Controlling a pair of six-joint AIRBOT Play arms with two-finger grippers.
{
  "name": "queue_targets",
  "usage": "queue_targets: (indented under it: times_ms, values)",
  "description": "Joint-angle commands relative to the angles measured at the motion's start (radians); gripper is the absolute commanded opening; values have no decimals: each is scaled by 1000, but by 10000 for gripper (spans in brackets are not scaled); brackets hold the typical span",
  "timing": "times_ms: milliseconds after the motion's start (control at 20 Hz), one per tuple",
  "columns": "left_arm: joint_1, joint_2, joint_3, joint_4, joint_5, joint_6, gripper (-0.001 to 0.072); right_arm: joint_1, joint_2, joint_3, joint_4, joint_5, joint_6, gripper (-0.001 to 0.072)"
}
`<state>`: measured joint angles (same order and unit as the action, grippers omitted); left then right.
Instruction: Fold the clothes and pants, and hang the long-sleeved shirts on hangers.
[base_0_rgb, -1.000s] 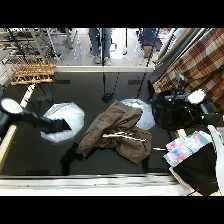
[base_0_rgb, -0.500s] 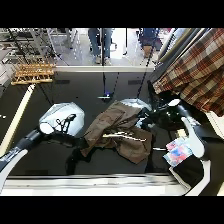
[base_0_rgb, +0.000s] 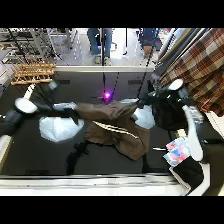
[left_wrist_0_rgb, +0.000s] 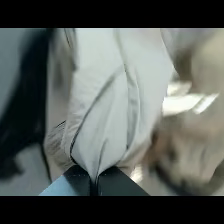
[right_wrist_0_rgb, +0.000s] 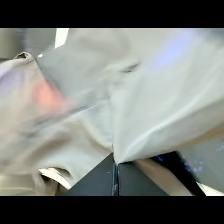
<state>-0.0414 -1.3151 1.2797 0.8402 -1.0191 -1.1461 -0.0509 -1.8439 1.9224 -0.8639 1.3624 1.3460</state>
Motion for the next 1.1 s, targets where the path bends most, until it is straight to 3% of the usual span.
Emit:
queue_targets:
  times_ms: [0,100,150,200,300,450,550,600,650,700,800,850,900,1050]
  values:
    - [144,18,324,3,-219,-37,5,2,190,114,-76,179,-67,9]
    - [175,18,415,3,-269,-37,6,18,305,79,-73,270,-85,12]
    - [176,16,429,3,-229,-45,7,32,346,50,-71,284,-84,48]
    - [176,10,430,-2,-166,-62,7,56,376,19,-63,283,-84,150]
    - [172,-14,430,-59,-106,-62,7,112,404,-14,-64,199,-69,13]
    - [172,-9,430,-121,-161,-38,7,184,415,-13,-65,82,-50,11]
    - [172,21,430,-121,-193,-16,7,204,421,-14,-107,79,-49,20]
    - [173,38,430,-117,-210,-16,7,208,418,-21,-126,93,-24,192]
    - [174,51,430,-116,-227,-13,7,208,416,-52,-142,97,24,457]
    - [174,61,430,-116,-244,-13,7,208,416,-107,-140,95,55,517]
    - [174,71,430,-116,-283,-13,8,230,416,-299,-76,66,68,527]
    - [174,72,430,-116,-311,-13,8,252,416,-430,-11,-2,82,638]
    - [174,72,430,-116,-343,-13,8,275,413,-555,66,-110,81,698]
    - [174,72,430,-116,-418,-13,8,325,312,-799,397,-407,-10,698]
